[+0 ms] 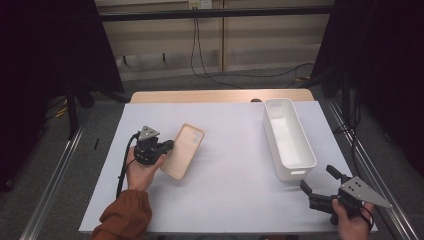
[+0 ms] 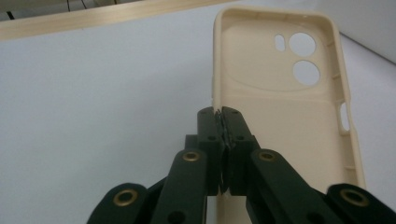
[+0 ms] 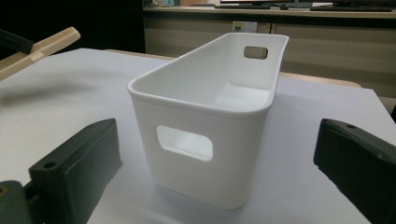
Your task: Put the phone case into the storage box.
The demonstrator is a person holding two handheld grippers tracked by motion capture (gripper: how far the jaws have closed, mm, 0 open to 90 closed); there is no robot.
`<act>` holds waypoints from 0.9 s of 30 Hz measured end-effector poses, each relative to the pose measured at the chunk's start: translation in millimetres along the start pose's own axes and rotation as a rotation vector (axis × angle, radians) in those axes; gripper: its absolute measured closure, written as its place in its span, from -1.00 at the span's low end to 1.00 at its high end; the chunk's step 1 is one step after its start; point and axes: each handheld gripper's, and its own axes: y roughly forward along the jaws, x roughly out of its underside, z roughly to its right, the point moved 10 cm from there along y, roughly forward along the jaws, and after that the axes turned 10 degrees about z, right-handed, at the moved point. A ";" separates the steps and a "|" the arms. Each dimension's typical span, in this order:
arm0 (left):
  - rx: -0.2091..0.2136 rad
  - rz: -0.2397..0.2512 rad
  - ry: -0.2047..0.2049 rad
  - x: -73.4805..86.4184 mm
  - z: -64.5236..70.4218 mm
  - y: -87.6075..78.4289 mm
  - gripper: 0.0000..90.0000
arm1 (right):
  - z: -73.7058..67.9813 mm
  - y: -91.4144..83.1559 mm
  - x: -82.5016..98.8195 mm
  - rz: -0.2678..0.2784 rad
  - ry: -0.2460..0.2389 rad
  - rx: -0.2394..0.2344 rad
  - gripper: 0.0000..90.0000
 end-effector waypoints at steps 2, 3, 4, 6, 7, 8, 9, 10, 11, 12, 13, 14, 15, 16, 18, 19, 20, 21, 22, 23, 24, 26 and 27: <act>0.010 0.025 -0.018 -2.6 2.2 -2.4 0.95 | -0.3 0.1 0.0 -0.001 -0.001 0.000 -1.00; 0.011 0.048 -0.016 -5.2 4.4 -4.6 0.95 | 0.2 0.1 -0.1 0.000 0.001 0.004 -1.00; 0.011 0.048 -0.016 -5.2 4.4 -4.6 0.95 | 0.2 0.1 -0.1 0.000 0.001 0.004 -1.00; 0.013 0.072 -0.001 -8.7 8.0 -8.4 0.95 | 0.6 -0.1 0.0 0.000 0.008 0.006 -1.00; 0.018 0.079 0.005 -10.0 9.8 -10.9 0.95 | 0.6 -0.6 -0.2 0.001 0.011 0.007 -1.00; 0.018 0.083 0.004 -10.8 10.8 -12.2 0.95 | 0.6 -0.6 -0.2 0.001 0.011 0.007 -1.00; 0.018 0.101 0.007 -12.6 11.7 -13.9 0.95 | 0.4 -0.7 -0.2 0.001 0.010 0.005 -1.00; 0.021 0.101 0.008 -13.2 12.0 -15.0 0.95 | 0.1 -0.4 0.0 0.000 0.011 0.006 -1.00; 0.025 0.114 -0.005 -14.6 13.0 -16.4 0.95 | 0.2 -0.1 0.0 0.000 0.010 0.005 -1.00; 0.025 0.123 -0.004 -15.5 13.3 -17.2 0.95 | 0.2 -0.1 0.0 0.000 0.010 0.005 -1.00; 0.026 0.131 -0.006 -16.6 14.1 -19.5 0.95 | 0.1 0.0 -0.3 0.001 0.012 0.003 -1.00; 0.026 0.131 -0.006 -16.6 14.1 -19.5 0.95 | 0.1 0.0 -0.3 0.001 0.012 0.003 -1.00; 0.026 0.143 -0.014 -17.3 14.9 -20.4 0.95 | 0.7 0.3 0.0 -0.003 0.013 0.003 -1.00; 0.026 0.145 -0.014 -17.2 15.6 -21.1 0.95 | 0.7 0.3 0.0 -0.003 0.013 0.003 -1.00; 0.023 0.157 -0.017 -17.3 17.7 -23.3 0.95 | 0.6 0.5 -0.3 -0.003 0.018 0.003 -1.00; 0.019 0.163 -0.019 -17.4 18.8 -23.8 0.95 | 0.3 0.4 -0.8 -0.002 0.019 0.001 -1.00; 0.019 0.163 -0.014 -17.2 20.0 -24.3 0.95 | 0.0 0.2 -1.2 -0.002 0.019 0.001 -1.00; 0.022 0.164 -0.018 -17.3 21.2 -24.2 0.95 | 0.1 0.0 -2.3 0.002 0.016 0.004 -1.00; 0.026 0.165 -0.017 -17.5 22.5 -24.2 0.95 | -0.5 -0.3 -3.1 0.003 0.017 0.002 -1.00; 0.026 0.165 -0.012 -17.6 23.7 -24.8 0.95 | -1.0 -0.3 -4.9 0.007 0.012 0.000 -1.00; 0.027 0.169 -0.008 -18.0 24.9 -25.8 0.95 | -1.0 -0.3 -4.9 0.007 0.012 0.000 -1.00; 0.034 0.181 -0.012 -18.0 29.0 -29.2 0.95 | -2.5 -0.7 -7.7 0.012 0.018 -0.002 -1.00; 0.034 0.181 -0.012 -18.0 29.0 -29.2 0.95 | -2.5 -1.2 -8.9 0.012 0.016 -0.004 -1.00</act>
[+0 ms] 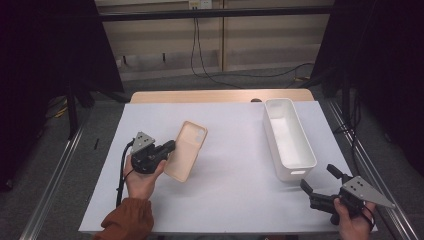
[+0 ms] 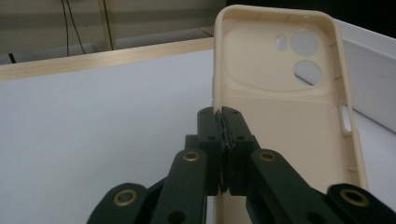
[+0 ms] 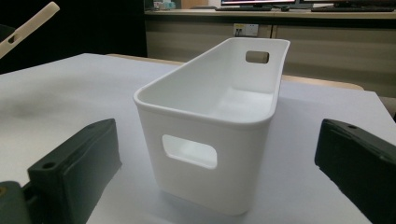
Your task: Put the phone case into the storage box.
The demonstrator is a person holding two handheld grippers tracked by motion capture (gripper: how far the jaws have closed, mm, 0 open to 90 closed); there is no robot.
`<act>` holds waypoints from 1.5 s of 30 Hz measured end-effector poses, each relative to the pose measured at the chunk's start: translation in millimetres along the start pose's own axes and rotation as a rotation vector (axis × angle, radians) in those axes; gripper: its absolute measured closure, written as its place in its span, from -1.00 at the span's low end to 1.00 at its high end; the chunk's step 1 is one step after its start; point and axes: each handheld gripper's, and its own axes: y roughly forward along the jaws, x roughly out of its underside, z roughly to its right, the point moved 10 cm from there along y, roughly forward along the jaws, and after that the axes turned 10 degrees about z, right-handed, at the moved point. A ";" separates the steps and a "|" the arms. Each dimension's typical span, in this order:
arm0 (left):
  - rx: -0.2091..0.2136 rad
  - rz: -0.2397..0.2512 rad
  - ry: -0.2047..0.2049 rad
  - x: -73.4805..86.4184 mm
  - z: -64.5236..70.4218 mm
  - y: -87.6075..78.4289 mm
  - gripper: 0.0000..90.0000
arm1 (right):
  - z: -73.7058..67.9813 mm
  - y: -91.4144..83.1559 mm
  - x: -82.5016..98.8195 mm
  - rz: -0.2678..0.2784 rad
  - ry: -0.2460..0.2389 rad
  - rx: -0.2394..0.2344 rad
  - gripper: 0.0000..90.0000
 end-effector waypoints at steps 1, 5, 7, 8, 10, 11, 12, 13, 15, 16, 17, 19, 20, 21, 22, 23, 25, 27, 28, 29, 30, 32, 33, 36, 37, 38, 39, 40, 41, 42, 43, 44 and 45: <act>0.003 0.005 -0.001 -0.4 1.2 -0.7 0.95 | 0.0 0.0 0.0 0.000 0.000 0.000 -1.00; 0.016 0.021 -0.015 -1.9 6.1 -2.4 0.95 | 1.1 -2.6 -9.1 0.019 0.009 0.000 -1.00; 0.023 0.016 -0.020 -1.3 8.8 -1.6 0.95 | -0.1 -3.3 -12.7 0.027 0.012 -0.004 -1.00; 0.023 0.016 -0.020 -1.3 8.8 -1.6 0.95 | -0.1 -3.3 -12.7 0.027 0.012 -0.004 -1.00; 0.026 0.017 -0.018 -1.1 11.0 0.2 0.95 | -3.3 -3.2 -14.5 0.029 0.022 -0.018 -1.00; 0.028 0.021 -0.016 -1.6 13.5 1.2 0.95 | -8.6 -2.2 -15.5 0.029 0.041 -0.031 -1.00; 0.028 0.021 -0.016 -1.6 13.5 1.2 0.95 | -11.5 -1.6 -16.4 0.030 0.043 -0.038 -1.00; 0.032 0.027 -0.013 -2.3 15.3 1.8 0.95 | -14.2 -1.0 -17.3 0.028 0.043 -0.048 -1.00; 0.045 0.029 -0.004 -3.3 19.0 2.8 0.95 | -18.4 0.4 -20.4 0.033 0.054 -0.056 -1.00; 0.048 0.033 -0.003 -3.9 21.1 3.5 0.95 | -20.2 1.1 -21.9 0.034 0.053 -0.060 -0.98; 0.055 0.032 0.009 -4.1 22.6 4.4 0.95 | -21.6 1.8 -23.6 0.041 0.047 -0.063 -0.97; 0.062 0.030 0.016 -4.0 25.2 6.9 0.95 | -24.1 3.4 -25.8 0.042 0.043 -0.067 -0.97; 0.065 0.033 0.014 -4.4 26.7 8.4 0.95 | -24.1 3.4 -25.8 0.042 0.043 -0.067 -0.97; 0.069 0.032 0.018 -4.6 28.2 9.0 0.95 | -25.7 4.1 -26.9 0.043 0.043 -0.071 -0.97; 0.071 0.034 0.017 -5.0 30.1 9.5 0.95 | -27.9 5.9 -28.7 0.040 0.034 -0.078 -0.97; 0.078 0.035 0.023 -5.6 32.0 9.7 0.95 | -29.3 6.9 -29.8 0.041 0.032 -0.079 -0.97; 0.089 0.039 0.022 -6.9 37.7 11.1 0.95 | -33.1 9.0 -32.2 0.044 0.026 -0.091 -0.98; 0.095 0.038 0.028 -7.0 39.0 11.7 0.95 | -35.4 9.9 -33.0 0.043 0.029 -0.098 -0.98; 0.100 0.042 0.027 -7.3 41.2 12.4 0.95 | -37.4 10.6 -33.4 0.041 0.022 -0.107 -0.98; 0.099 0.038 0.029 -7.1 42.1 12.6 0.95 | -40.7 11.7 -34.1 0.036 0.021 -0.120 -0.98; 0.102 0.040 0.026 -7.2 43.9 13.2 0.95 | -43.9 13.5 -35.5 0.034 0.018 -0.128 -0.98; 0.112 0.043 0.035 -7.7 46.5 14.2 0.95 | -48.1 16.1 -38.4 0.040 0.012 -0.142 -0.99; 0.112 0.040 0.032 -7.6 48.1 14.4 0.95 | -50.4 17.8 -39.8 0.041 0.011 -0.149 -0.99; 0.121 0.042 0.038 -8.2 53.0 16.0 0.95 | -56.0 21.6 -42.3 0.039 0.024 -0.176 -0.99; 0.124 0.041 0.042 -8.4 54.7 16.7 0.95 | -59.0 23.7 -43.6 0.037 0.037 -0.195 -0.99; 0.126 0.046 0.045 -8.9 57.1 17.7 0.95 | -63.8 29.0 -46.2 0.037 0.027 -0.205 -0.99; 0.126 0.046 0.043 -9.1 58.6 18.3 0.95 | -63.8 29.0 -46.2 0.037 0.027 -0.205 -0.99; 0.133 0.044 0.041 -9.2 61.7 19.4 0.95 | -65.4 30.7 -46.7 0.034 0.020 -0.209 -1.00; 0.136 0.049 0.047 -9.9 63.4 20.4 0.95 | -68.8 33.7 -48.0 0.033 0.023 -0.221 -1.00; 0.137 0.050 0.052 -10.5 65.5 21.4 0.95 | -70.2 35.6 -48.5 0.033 0.018 -0.229 -1.00; 0.144 0.051 0.046 -10.9 68.7 22.8 0.95 | -72.1 37.9 -49.2 0.032 0.016 -0.233 -1.00; 0.148 0.052 0.057 -11.5 71.7 24.4 0.95 | -74.0 40.1 -49.9 0.033 0.015 -0.239 -1.00; 0.149 0.051 0.063 -11.7 73.5 25.2 0.95 | -76.7 42.9 -50.6 0.033 0.015 -0.249 -1.00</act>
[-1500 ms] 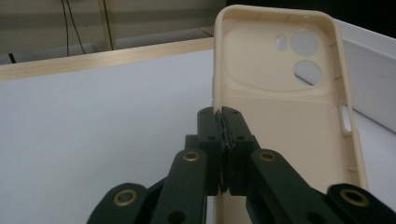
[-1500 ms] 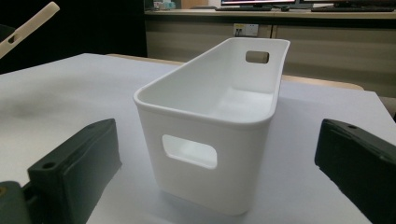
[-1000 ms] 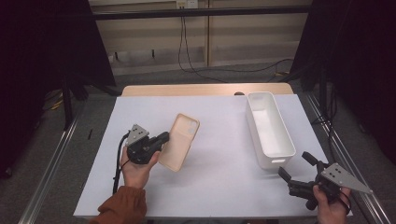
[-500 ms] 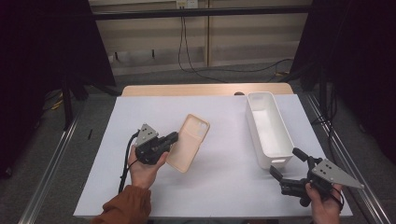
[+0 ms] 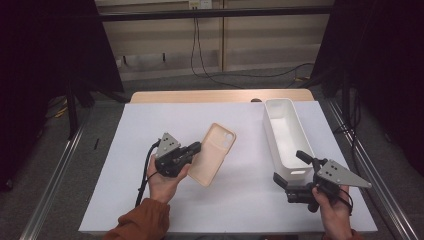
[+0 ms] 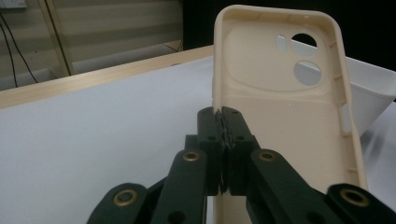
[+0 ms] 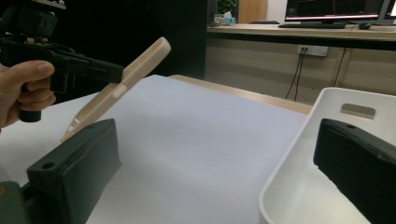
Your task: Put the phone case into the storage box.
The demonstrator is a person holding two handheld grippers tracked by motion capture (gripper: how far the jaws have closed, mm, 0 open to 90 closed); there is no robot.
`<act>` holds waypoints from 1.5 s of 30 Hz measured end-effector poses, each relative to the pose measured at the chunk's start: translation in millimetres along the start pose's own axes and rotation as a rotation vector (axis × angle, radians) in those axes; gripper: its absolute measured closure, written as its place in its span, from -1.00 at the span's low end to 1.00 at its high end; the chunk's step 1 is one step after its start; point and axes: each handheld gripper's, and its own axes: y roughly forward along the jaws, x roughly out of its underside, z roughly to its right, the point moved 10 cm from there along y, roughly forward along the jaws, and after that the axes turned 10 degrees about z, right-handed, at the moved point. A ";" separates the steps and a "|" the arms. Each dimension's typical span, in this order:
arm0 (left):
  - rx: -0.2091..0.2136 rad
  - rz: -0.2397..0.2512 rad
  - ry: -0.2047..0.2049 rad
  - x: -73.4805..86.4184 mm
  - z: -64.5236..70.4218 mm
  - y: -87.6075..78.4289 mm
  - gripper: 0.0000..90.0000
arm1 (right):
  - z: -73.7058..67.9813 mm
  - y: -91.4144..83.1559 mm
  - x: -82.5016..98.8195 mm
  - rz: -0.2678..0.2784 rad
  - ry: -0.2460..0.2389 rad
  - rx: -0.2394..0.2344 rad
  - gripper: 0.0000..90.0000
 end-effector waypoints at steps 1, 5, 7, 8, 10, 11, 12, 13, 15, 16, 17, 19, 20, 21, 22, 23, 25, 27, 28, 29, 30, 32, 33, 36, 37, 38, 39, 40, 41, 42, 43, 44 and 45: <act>0.005 0.000 0.001 -0.6 2.3 1.6 0.95 | -1.4 2.0 -0.2 0.000 0.000 -0.006 -1.00; 0.019 0.011 -0.002 -3.6 10.2 6.8 0.95 | -8.1 11.6 -0.5 -0.003 -0.005 -0.033 -1.00; 0.025 0.011 -0.001 -4.0 12.1 8.9 0.95 | -10.8 16.3 -0.2 -0.006 -0.007 -0.044 -1.00; 0.026 0.013 0.002 -4.3 13.0 9.8 0.95 | -12.2 19.4 0.0 -0.007 -0.003 -0.047 -1.00; 0.029 0.012 0.001 -4.3 15.1 11.4 0.95 | -13.9 23.5 0.6 -0.013 -0.003 -0.054 -1.00; 0.031 0.013 0.008 -4.7 15.8 12.2 0.95 | -16.0 28.0 1.3 -0.019 -0.004 -0.064 -1.00; 0.033 0.010 0.008 -4.7 17.1 13.2 0.95 | -16.0 28.0 1.3 -0.019 -0.004 -0.064 -1.00; 0.035 0.005 0.014 -4.7 18.0 14.8 0.95 | -18.6 31.9 1.9 -0.025 -0.006 -0.078 -1.00; 0.036 -0.002 0.030 -5.6 19.3 16.7 0.95 | -19.6 33.6 2.3 -0.031 -0.007 -0.083 -1.00; 0.039 0.000 0.028 -6.5 20.4 17.7 0.95 | -20.7 35.4 2.6 -0.036 -0.008 -0.087 -1.00; 0.043 0.003 0.031 -7.4 21.2 18.5 0.95 | -21.4 37.3 2.5 -0.039 -0.010 -0.091 -1.00; 0.047 0.003 0.032 -8.0 23.5 20.4 0.95 | -22.7 41.5 1.8 -0.039 -0.007 -0.097 -1.00; 0.046 0.002 0.036 -8.1 24.3 21.2 0.95 | -23.5 43.8 1.2 -0.039 -0.007 -0.102 -1.00; 0.048 0.003 0.034 -7.8 25.3 21.8 0.95 | -23.8 46.3 0.4 -0.037 -0.009 -0.102 -1.00; 0.049 0.006 0.031 -7.5 26.1 22.4 0.95 | -25.1 48.8 -0.5 -0.038 -0.002 -0.106 -1.00; 0.050 0.003 0.034 -6.7 26.6 22.8 0.95 | -26.7 51.3 -1.5 -0.035 0.003 -0.115 -1.00; 0.051 0.009 0.034 -6.6 27.6 23.2 0.95 | -29.4 56.2 -2.4 -0.039 0.000 -0.125 -1.00; 0.050 0.021 0.029 -6.3 27.4 23.8 0.95 | -33.0 64.1 -3.5 -0.045 -0.006 -0.135 -0.97; 0.050 0.014 0.033 -5.5 27.5 24.1 0.95 | -33.0 64.1 -3.5 -0.045 -0.006 -0.135 -0.97; 0.050 0.013 0.035 -5.2 27.7 24.2 0.95 | -33.5 67.1 -4.1 -0.044 -0.005 -0.137 -0.95; 0.049 0.009 0.039 -4.7 27.5 23.8 0.95 | -33.9 69.8 -4.1 -0.047 0.000 -0.139 -0.92; 0.053 0.019 0.034 -5.0 27.6 24.1 0.95 | -34.3 75.3 -4.4 -0.045 0.000 -0.141 -0.87; 0.055 0.017 0.030 -4.8 27.6 24.0 0.95 | -34.7 77.8 -4.6 -0.045 -0.001 -0.144 -0.81; 0.048 0.016 0.039 -4.8 27.0 23.7 0.95 | -35.1 85.0 -4.0 -0.047 0.006 -0.150 -0.68; 0.044 0.019 0.040 -5.0 26.7 23.4 0.95 | -34.9 87.1 -4.0 -0.044 0.009 -0.153 -0.64; 0.043 0.020 0.037 -5.2 26.6 23.2 0.95 | -34.2 88.6 -3.4 -0.048 0.013 -0.151 -0.61; 0.044 0.018 0.036 -5.2 26.6 23.2 0.95 | -34.0 90.2 -2.7 -0.048 0.016 -0.156 -0.52; 0.043 0.020 0.036 -5.4 26.5 22.9 0.95 | -33.2 91.2 -2.3 -0.048 0.018 -0.155 -0.47; 0.045 0.018 0.035 -5.3 26.5 23.0 0.95 | -32.6 91.8 -1.7 -0.051 0.021 -0.158 -0.44; 0.044 0.018 0.036 -5.2 26.6 23.0 0.95 | -32.2 92.4 -1.2 -0.050 0.024 -0.160 -0.39; 0.044 0.019 0.037 -5.2 26.6 23.0 0.95 | -31.6 92.9 -1.0 -0.047 0.022 -0.160 -0.34; 0.045 0.017 0.036 -5.1 26.8 23.2 0.95 | -31.1 93.1 -0.3 -0.053 0.018 -0.161 -0.28; 0.044 0.019 0.039 -5.2 26.6 23.2 0.95 | -31.0 93.2 0.0 -0.053 0.019 -0.162 -0.25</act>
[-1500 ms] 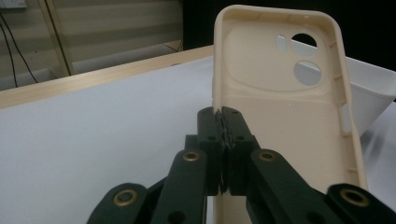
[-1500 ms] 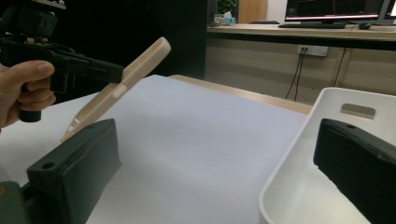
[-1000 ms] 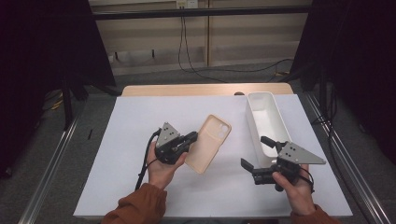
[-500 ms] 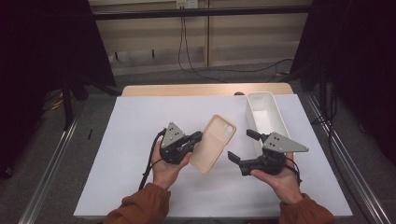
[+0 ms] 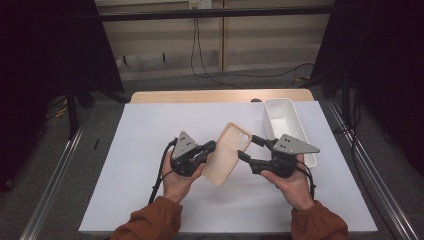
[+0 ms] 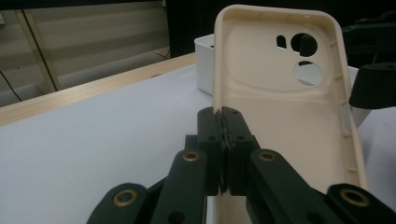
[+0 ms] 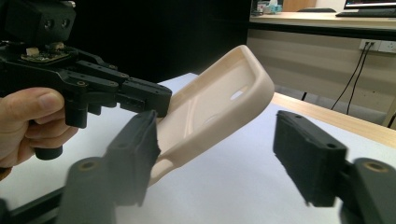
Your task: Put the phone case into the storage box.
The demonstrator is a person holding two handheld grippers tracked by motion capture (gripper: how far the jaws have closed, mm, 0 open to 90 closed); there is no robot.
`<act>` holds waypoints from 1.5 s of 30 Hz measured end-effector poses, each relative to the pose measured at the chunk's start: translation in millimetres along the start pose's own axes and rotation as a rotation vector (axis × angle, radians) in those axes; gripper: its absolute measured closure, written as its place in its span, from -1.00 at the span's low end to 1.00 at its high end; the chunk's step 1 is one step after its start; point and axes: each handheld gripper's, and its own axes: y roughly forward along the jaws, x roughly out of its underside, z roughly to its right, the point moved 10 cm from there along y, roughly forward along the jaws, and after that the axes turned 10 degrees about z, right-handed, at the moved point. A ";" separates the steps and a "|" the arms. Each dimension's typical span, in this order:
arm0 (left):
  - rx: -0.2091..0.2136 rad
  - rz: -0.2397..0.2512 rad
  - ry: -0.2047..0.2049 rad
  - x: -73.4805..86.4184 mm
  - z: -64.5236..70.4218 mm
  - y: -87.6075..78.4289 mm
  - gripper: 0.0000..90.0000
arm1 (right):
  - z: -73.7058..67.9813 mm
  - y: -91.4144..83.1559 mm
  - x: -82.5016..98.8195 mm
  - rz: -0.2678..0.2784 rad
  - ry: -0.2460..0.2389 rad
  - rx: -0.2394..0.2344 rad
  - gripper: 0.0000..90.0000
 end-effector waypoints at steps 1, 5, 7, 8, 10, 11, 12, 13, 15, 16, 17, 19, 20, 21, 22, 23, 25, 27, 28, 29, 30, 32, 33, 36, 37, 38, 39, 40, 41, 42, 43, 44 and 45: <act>-0.001 0.000 -0.002 0.0 0.0 0.0 0.95 | 0.3 0.4 0.5 0.000 0.001 -0.003 -0.15; 0.002 -0.003 -0.001 0.1 0.2 -0.2 0.95 | 0.3 1.4 1.9 -0.003 0.003 -0.008 -0.02; 0.002 0.001 0.000 -0.3 0.6 -0.6 0.95 | -1.0 2.3 3.3 -0.007 0.002 -0.013 0.03; 0.002 0.001 0.002 -0.5 0.8 -0.8 0.95 | -1.5 2.8 4.0 -0.009 0.000 -0.015 0.05; 0.003 0.003 0.002 -1.2 1.3 -1.6 0.95 | -2.2 3.8 5.5 -0.013 0.002 -0.019 0.13; 0.001 0.003 0.004 -1.3 1.1 -1.9 0.95 | -1.7 4.1 6.7 -0.015 0.006 -0.017 0.13; -0.001 0.005 0.007 -1.1 1.0 -1.9 0.95 | -1.6 4.7 7.2 -0.014 0.011 -0.018 0.15; -0.002 0.005 0.007 -0.9 1.1 -2.1 0.95 | -1.5 4.8 8.4 -0.018 0.014 -0.020 0.17; -0.007 0.006 0.011 -0.8 1.2 -2.3 0.95 | -1.0 4.9 9.9 -0.018 0.023 -0.019 0.22; -0.005 0.006 0.013 -0.9 1.2 -2.5 0.95 | -0.6 4.8 10.5 -0.019 0.023 -0.019 0.25; -0.005 0.007 0.015 -0.9 1.3 -2.5 0.95 | -0.1 4.6 10.7 -0.018 0.029 -0.018 0.28; -0.004 0.006 0.019 -0.5 1.7 -2.6 0.95 | 1.1 4.3 11.2 -0.020 0.031 -0.018 0.32; -0.001 0.006 0.022 -0.1 2.3 -2.1 0.95 | 1.6 4.1 11.5 -0.022 0.034 -0.017 0.34; -0.004 0.002 0.025 0.8 2.3 -1.7 0.95 | 2.4 4.0 12.3 -0.028 0.035 -0.014 0.37; -0.003 0.002 0.025 1.3 2.3 -1.2 0.95 | 2.7 4.0 12.5 -0.028 0.037 -0.016 0.39; -0.004 -0.003 0.023 2.1 2.7 -0.5 0.95 | 3.2 3.8 12.4 -0.026 0.042 -0.015 0.41; -0.004 -0.005 0.031 3.1 2.9 0.0 0.95 | 4.2 3.3 12.2 -0.027 0.047 -0.014 0.45; -0.004 -0.002 0.033 2.9 3.0 -0.1 0.94 | 4.7 3.1 11.6 -0.022 0.051 -0.015 0.49; -0.005 -0.003 0.030 3.0 3.2 -0.6 0.94 | 4.9 3.1 11.6 -0.023 0.050 -0.015 0.50; -0.004 -0.002 0.030 3.0 3.3 -0.5 0.94 | 4.7 3.3 11.5 -0.022 0.051 -0.016 0.52; -0.005 0.002 0.030 3.1 3.4 -0.5 0.94 | 4.7 3.5 11.4 -0.020 0.050 -0.015 0.54; -0.008 -0.003 0.031 4.4 4.1 -0.9 0.94 | 4.7 3.7 10.8 -0.016 0.048 -0.013 0.57; -0.006 0.000 0.029 4.6 4.6 -0.8 0.94 | 4.5 3.6 10.4 -0.013 0.049 -0.013 0.59; -0.003 -0.008 0.040 5.7 5.3 -0.7 0.94 | 5.0 3.0 8.5 -0.002 0.047 -0.011 0.68; -0.001 -0.008 0.038 6.2 6.3 -0.5 0.94 | 5.5 2.9 7.4 0.005 0.041 -0.011 0.71; -0.002 -0.008 0.039 6.6 7.0 -0.3 0.94 | 5.9 2.6 6.3 0.011 0.043 -0.008 0.74; -0.002 -0.010 0.038 7.0 7.2 -0.1 0.94 | 5.5 2.5 5.7 0.014 0.047 -0.012 0.74; 0.000 -0.011 0.039 7.1 7.3 0.2 0.94 | 5.5 2.3 5.4 0.016 0.046 -0.012 0.75; 0.000 -0.010 0.039 7.1 7.2 0.4 0.94 | 5.6 2.1 5.2 0.019 0.046 -0.010 0.75; 0.001 -0.009 0.040 7.1 7.1 0.3 0.94 | 5.6 2.1 5.2 0.020 0.046 -0.009 0.76; 0.003 -0.010 0.043 7.1 7.2 0.2 0.94 | 5.5 2.1 5.0 0.021 0.042 -0.009 0.76; 0.003 -0.010 0.043 7.3 7.5 0.2 0.94 | 5.5 2.2 4.7 0.023 0.038 -0.008 0.76; 0.002 -0.007 0.045 7.1 7.7 0.1 0.94 | 5.6 2.2 4.2 0.026 0.034 -0.007 0.77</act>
